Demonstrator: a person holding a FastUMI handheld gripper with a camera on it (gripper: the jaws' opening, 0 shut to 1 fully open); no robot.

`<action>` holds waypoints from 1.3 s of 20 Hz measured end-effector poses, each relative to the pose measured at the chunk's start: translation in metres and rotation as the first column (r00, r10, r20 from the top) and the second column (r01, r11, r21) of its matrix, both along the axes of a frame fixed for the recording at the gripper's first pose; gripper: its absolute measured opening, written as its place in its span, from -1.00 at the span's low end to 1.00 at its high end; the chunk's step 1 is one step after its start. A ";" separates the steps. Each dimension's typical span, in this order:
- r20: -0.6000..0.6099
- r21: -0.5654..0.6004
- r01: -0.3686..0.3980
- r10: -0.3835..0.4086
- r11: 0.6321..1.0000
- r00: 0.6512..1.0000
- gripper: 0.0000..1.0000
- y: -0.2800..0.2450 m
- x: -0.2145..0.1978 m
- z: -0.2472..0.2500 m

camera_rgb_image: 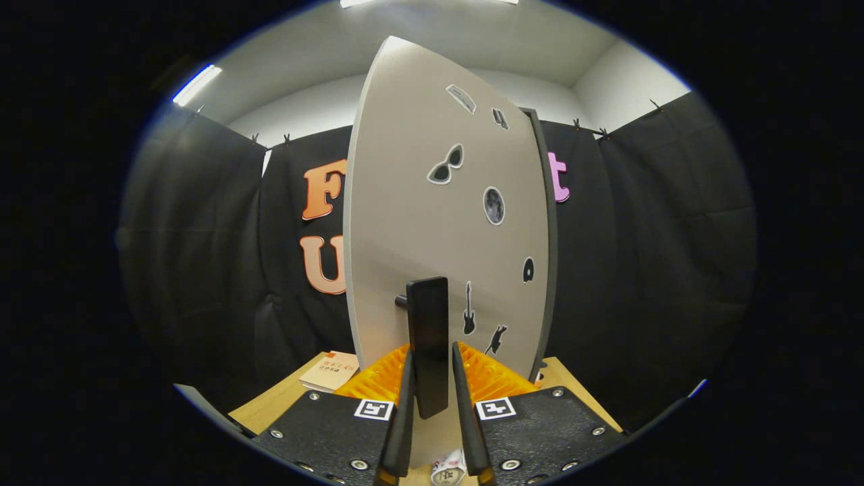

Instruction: Open the shoe cabinet door, grab the shoes and put them into the shoe cabinet, then close the shoe cabinet door.

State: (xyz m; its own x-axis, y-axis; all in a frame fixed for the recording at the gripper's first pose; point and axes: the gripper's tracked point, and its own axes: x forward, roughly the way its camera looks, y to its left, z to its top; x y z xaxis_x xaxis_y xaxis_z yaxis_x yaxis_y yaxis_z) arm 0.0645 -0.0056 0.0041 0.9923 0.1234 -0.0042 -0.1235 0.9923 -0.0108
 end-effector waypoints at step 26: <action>0.003 -0.020 0.202 -0.202 0.979 0.979 -0.05 -0.121 -0.047 -0.002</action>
